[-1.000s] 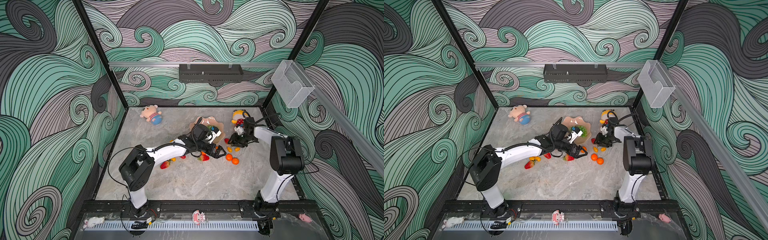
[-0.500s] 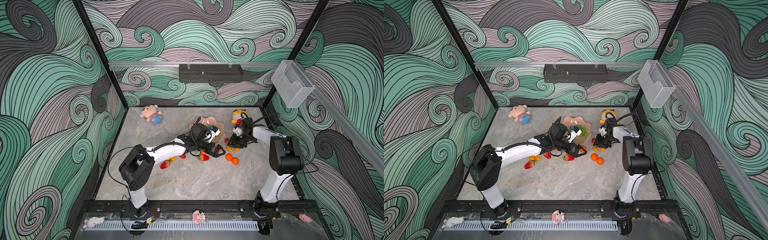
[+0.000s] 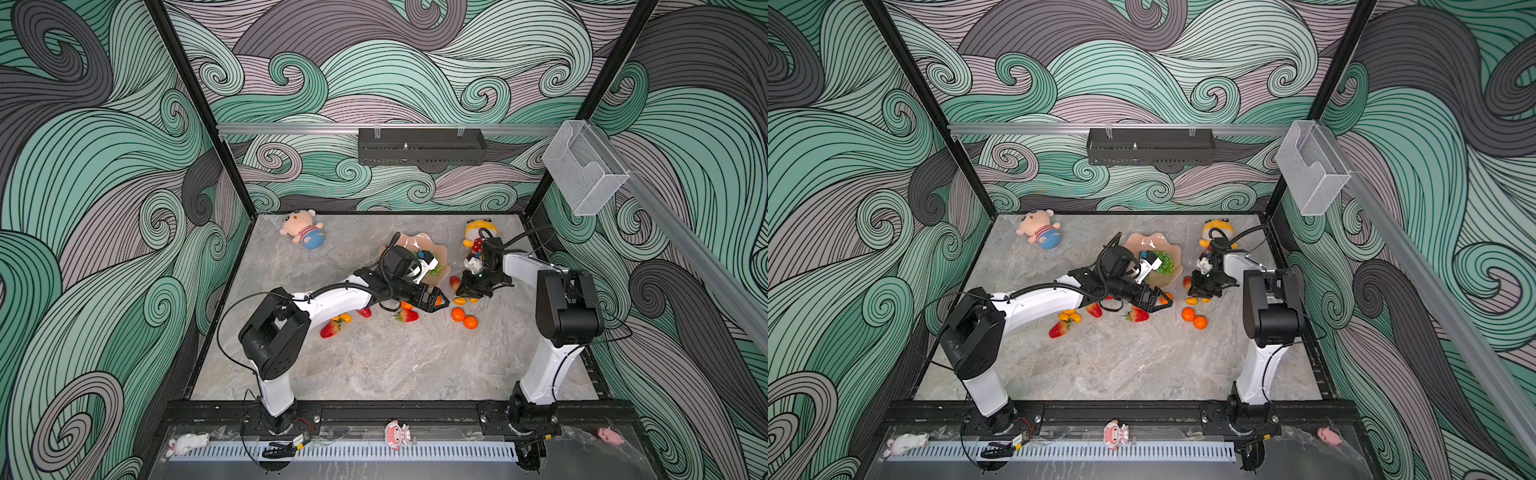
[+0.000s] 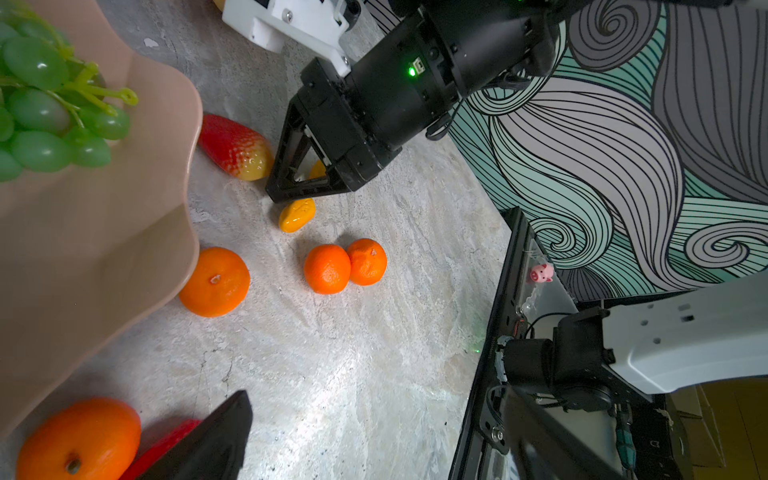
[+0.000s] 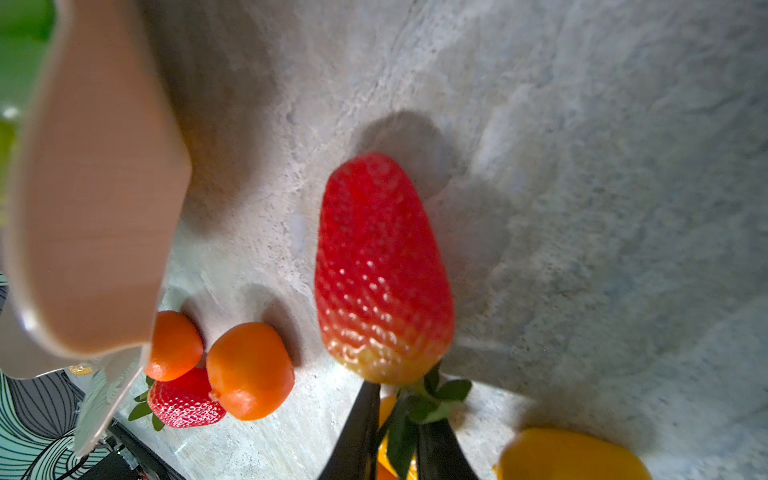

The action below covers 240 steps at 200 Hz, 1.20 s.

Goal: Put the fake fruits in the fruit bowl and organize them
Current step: 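Close the right gripper on the strawberry and lift it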

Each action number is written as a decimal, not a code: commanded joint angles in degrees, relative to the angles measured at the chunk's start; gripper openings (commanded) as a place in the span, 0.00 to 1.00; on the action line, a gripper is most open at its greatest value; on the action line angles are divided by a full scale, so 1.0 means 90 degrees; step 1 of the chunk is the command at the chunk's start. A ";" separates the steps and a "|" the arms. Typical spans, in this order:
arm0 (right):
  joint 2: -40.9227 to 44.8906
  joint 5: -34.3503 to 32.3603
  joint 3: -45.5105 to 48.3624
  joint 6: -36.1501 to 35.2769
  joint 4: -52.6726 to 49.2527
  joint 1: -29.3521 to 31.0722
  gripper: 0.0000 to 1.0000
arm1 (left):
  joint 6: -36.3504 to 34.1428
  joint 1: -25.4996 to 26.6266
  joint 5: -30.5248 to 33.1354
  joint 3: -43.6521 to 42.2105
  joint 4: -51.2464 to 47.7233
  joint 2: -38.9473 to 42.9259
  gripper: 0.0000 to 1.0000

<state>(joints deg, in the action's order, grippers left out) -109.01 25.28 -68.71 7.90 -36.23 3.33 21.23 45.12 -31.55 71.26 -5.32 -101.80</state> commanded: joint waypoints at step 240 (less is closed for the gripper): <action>0.2054 -0.0971 0.1196 0.0675 0.1088 0.0292 0.00 | 0.0850 0.0524 0.2500 -0.1212 0.1803 0.0934 0.98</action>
<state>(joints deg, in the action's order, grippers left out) -93.82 18.87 -58.65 13.34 -27.66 5.21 30.50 49.98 -13.63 59.75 9.39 -95.92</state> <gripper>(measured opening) 0.027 0.986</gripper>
